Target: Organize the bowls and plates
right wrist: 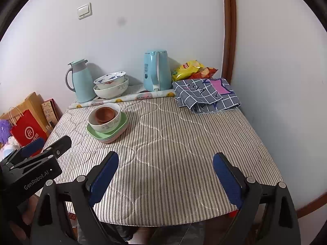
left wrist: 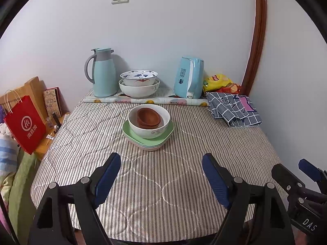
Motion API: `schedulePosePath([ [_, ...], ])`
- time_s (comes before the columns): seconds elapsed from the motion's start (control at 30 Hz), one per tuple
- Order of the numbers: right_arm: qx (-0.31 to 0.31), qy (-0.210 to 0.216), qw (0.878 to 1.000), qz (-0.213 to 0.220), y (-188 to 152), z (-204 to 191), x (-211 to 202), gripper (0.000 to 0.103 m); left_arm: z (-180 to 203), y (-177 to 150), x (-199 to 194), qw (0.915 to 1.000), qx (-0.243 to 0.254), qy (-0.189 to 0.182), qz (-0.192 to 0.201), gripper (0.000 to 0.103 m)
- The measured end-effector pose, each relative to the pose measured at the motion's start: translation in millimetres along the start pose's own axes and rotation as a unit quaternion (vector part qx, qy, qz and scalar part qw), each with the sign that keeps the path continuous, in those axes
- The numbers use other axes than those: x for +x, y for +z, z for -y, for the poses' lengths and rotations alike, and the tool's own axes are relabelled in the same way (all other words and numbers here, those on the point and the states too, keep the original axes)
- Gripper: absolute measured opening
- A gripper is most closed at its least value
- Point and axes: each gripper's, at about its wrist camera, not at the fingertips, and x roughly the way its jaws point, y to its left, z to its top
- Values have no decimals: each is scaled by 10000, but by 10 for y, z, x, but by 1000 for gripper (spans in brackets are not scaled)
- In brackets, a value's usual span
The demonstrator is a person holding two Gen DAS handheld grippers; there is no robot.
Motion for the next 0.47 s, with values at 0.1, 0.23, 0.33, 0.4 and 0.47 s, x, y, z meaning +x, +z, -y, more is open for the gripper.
schedulePosePath([
  [0.1,5,2,10000,4,-4,9,-2,93,-1,0,0,10000,6,1,8,81],
  [0.23,4,6,10000,17,-3,7,-5,93,2,-3,-3,10000,8,11,-3,81],
  [0.33,-6,15,10000,22,2,-3,-8,93,0,-5,-5,10000,9,6,3,81],
  [0.4,-14,9,10000,20,5,-11,-5,93,2,2,9,10000,11,14,1,81],
  [0.47,-16,20,10000,22,1,-15,-9,93,6,13,36,10000,30,13,-18,81],
])
